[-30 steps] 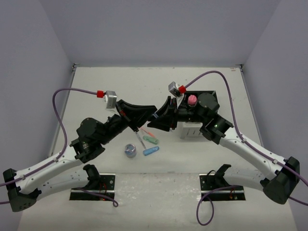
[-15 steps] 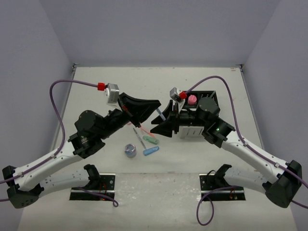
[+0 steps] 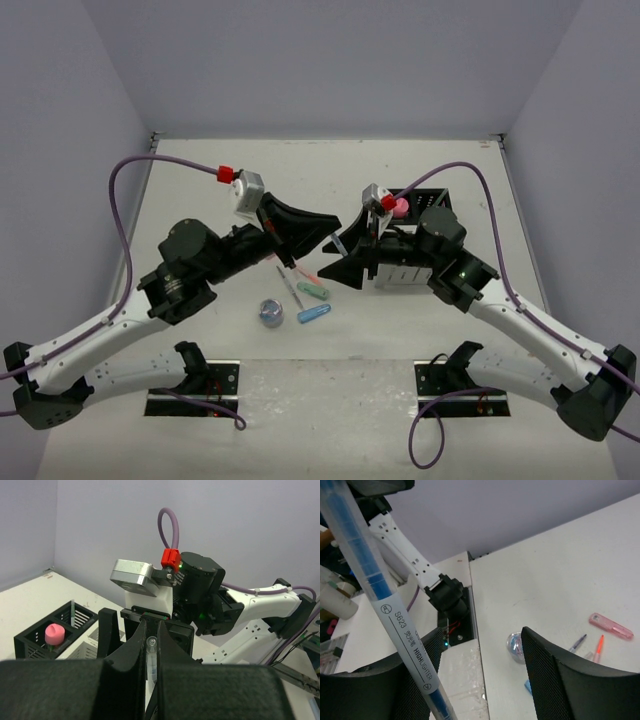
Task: Sort the stationery into containers
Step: Close the pen cap on the pen.
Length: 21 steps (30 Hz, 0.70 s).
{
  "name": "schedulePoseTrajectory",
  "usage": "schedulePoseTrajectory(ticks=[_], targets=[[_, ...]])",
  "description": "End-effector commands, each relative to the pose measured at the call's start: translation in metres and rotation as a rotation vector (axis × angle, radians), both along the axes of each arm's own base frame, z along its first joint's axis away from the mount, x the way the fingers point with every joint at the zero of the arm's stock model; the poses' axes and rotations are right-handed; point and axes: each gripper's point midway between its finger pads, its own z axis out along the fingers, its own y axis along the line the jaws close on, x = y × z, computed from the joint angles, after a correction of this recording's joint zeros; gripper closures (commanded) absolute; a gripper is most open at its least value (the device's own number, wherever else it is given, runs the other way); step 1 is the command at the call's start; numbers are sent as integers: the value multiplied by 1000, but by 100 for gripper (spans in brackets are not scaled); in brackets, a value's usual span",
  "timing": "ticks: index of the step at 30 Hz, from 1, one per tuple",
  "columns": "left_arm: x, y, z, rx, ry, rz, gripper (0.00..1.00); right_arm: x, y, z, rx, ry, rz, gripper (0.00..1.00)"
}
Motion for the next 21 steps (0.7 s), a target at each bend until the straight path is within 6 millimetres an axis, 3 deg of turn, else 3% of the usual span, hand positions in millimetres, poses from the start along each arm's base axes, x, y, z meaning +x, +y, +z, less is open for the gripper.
schedulePoseTrajectory(ticks=[1, 10, 16, 21], targets=[[-14, -8, 4, 51, -43, -79, 100, 14, -7, 13, -27, -66, -80, 34], [-7, -16, -2, 95, -44, -72, 100, 3, -13, 20, -39, -96, -45, 33], [-3, -23, -15, 155, -40, -76, 100, -3, -19, 26, -45, -121, -41, 48], [-3, -27, -27, 210, -41, -93, 100, -2, -24, 32, -45, -136, -74, 48]])
